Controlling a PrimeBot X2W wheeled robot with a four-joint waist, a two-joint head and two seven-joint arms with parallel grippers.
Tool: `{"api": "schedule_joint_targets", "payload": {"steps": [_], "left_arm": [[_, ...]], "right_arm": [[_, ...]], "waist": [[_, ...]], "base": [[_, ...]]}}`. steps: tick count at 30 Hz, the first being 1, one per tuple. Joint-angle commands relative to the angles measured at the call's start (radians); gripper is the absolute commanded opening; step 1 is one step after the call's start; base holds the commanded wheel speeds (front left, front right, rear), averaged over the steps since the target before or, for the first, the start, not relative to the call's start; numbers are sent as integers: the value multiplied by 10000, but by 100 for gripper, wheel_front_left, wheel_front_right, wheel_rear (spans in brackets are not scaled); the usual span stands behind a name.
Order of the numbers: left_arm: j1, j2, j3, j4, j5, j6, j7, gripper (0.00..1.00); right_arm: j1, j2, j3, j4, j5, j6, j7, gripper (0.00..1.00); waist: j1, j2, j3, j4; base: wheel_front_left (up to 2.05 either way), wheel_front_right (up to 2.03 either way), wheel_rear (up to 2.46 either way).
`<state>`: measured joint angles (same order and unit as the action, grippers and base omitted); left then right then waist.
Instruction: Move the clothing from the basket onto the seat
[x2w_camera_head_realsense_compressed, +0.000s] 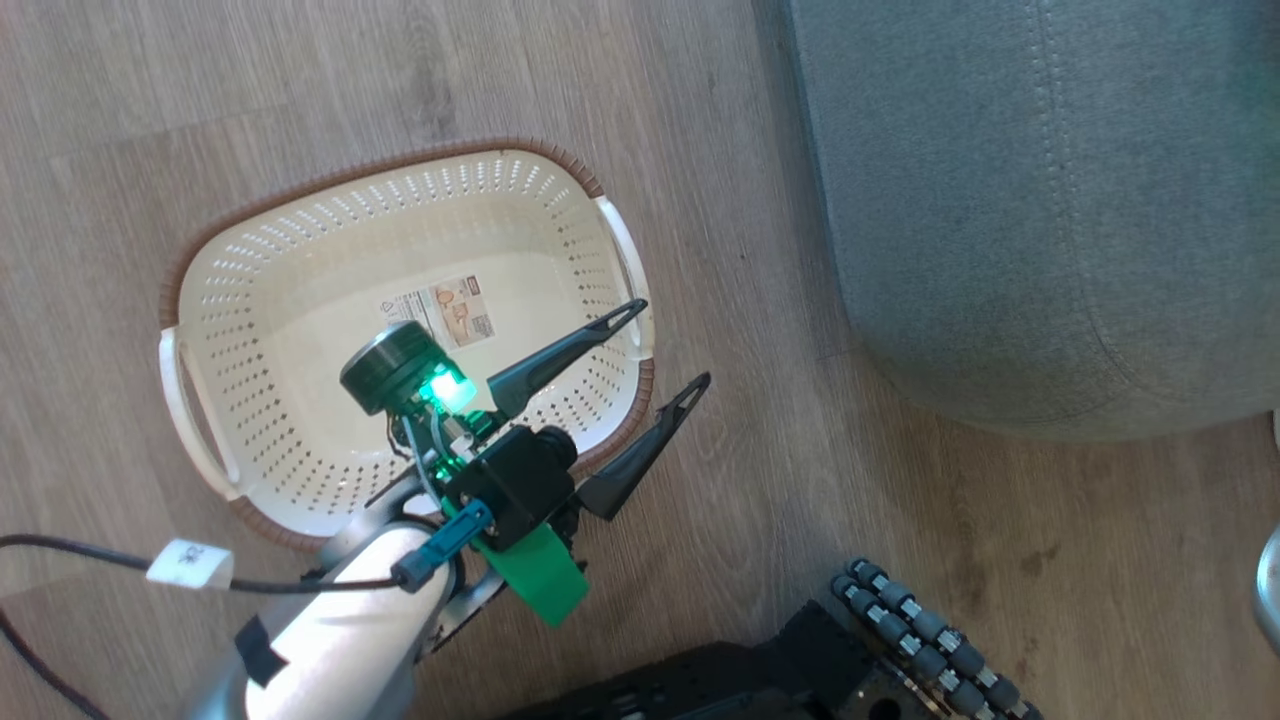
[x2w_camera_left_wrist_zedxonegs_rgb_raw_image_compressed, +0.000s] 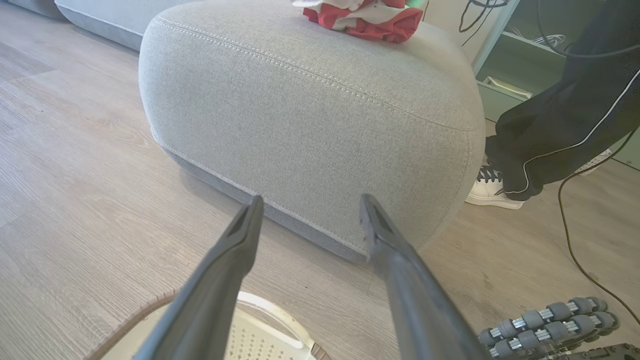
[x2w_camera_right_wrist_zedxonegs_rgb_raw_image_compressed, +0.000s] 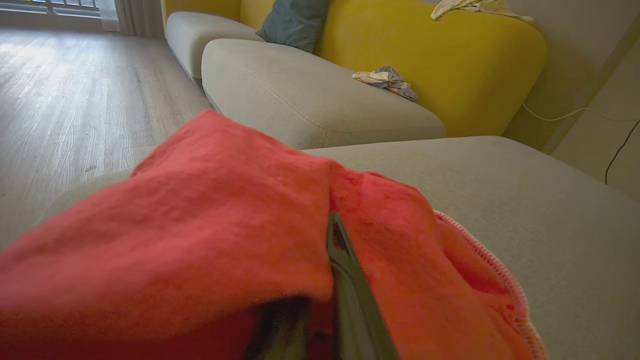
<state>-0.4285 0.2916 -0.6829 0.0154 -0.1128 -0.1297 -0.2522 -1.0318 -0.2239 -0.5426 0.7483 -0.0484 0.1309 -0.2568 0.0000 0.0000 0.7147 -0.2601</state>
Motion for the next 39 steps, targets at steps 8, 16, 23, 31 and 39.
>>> {"api": "schedule_joint_targets", "payload": {"steps": [8, 16, 23, 31, 39], "left_arm": [[58, -289, -47, -136, 24, -10, -95, 100], [358, -896, 108, 124, -63, -10, -95, 100], [888, -1490, 475, 314, -57, -8, -95, 100], [1532, -2044, 1416, 447, 27, 38, -95, 100], [2221, -2364, 2928, 516, -126, 512, -95, 100]], "right_arm": [[843, -388, 648, -843, -96, -2, -48, 100], [1867, -1040, 1249, -1544, 324, -2, -49, 100], [3122, -1188, 2288, -3490, 1632, -2, -49, 100], [5096, -1226, 3324, -5824, 2274, -2, -49, 100], [6765, -836, 4265, -6542, 2613, -2, -49, 100]], "waist": [[0, 0, -774, 18], [0, 0, -2083, 321], [0, 0, -3466, 852], [0, 0, -4591, 1665], [0, 0, -5852, 2678]], "base": [[0, 0, 0], [0, 0, 0], [0, 0, 0], [0, 0, 0], [0, 0, 0]]}}
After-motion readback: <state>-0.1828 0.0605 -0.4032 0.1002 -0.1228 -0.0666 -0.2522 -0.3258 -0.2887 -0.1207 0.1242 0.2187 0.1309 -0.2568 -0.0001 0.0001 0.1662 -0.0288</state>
